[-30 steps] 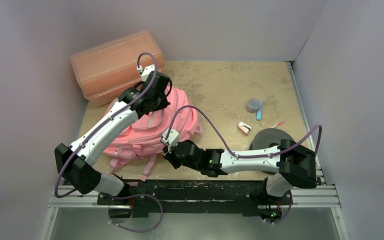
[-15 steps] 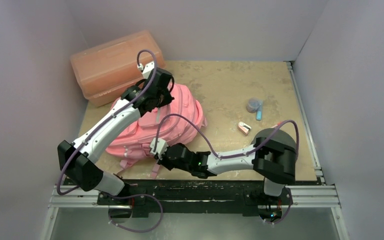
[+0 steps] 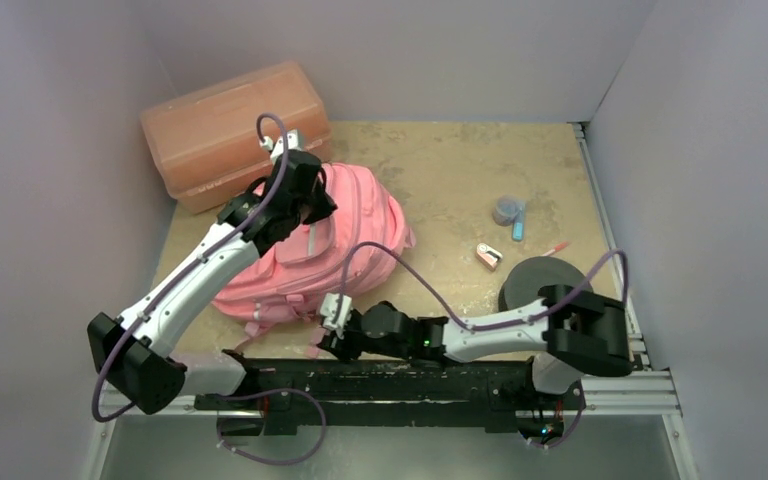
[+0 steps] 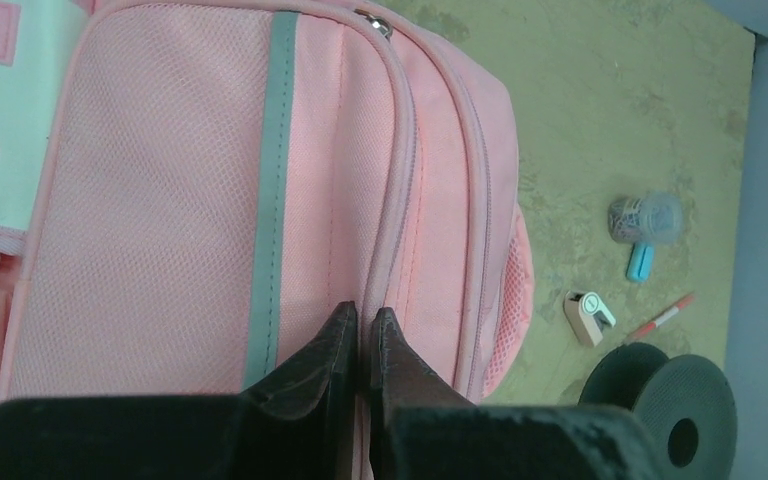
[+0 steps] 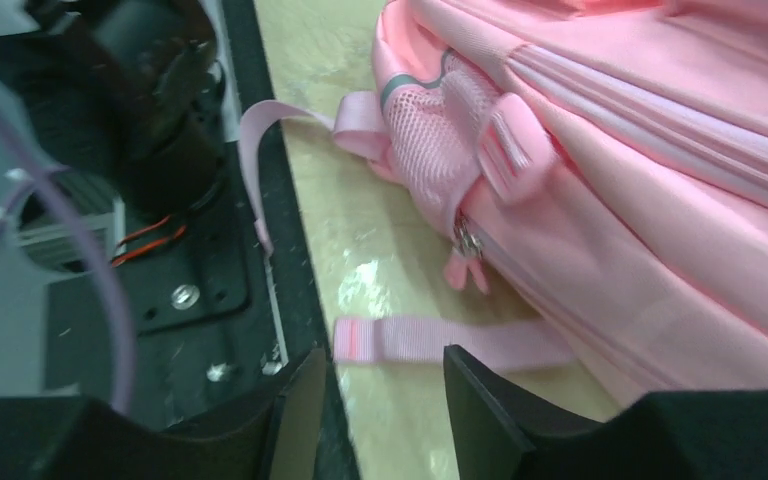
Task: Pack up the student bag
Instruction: Zip the student bag at the center of the board.
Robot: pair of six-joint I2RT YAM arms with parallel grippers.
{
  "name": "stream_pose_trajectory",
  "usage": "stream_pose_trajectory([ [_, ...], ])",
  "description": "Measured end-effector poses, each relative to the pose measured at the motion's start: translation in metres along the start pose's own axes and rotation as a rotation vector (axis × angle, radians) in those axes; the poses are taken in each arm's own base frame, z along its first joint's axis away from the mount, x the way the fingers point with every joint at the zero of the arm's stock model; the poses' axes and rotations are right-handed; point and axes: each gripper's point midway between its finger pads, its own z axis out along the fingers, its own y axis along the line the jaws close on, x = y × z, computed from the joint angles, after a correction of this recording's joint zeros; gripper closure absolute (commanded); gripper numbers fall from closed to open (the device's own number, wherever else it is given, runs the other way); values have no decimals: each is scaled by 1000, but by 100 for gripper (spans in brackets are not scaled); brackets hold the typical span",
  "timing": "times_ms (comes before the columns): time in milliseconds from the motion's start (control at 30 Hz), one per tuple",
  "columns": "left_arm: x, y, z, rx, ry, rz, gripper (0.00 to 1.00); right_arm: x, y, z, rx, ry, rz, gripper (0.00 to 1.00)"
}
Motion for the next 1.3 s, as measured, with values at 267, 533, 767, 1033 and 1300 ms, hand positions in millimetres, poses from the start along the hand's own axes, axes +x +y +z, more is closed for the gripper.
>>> stream_pose_trajectory([
  [267,37,24,-28,159,36,192,100,-37,-22,-84,15,-178,187,44],
  [533,77,40,-53,276,169,354,100,-20,-121,-106,177,-193,459,44],
  [767,102,42,-58,343,268,407,100,-31,-129,-88,120,-161,603,45],
  [1033,127,45,-48,366,350,397,100,-21,-134,-87,122,-134,709,45],
  [1300,167,63,-34,341,402,256,100,-29,-153,-89,151,-133,742,45],
])
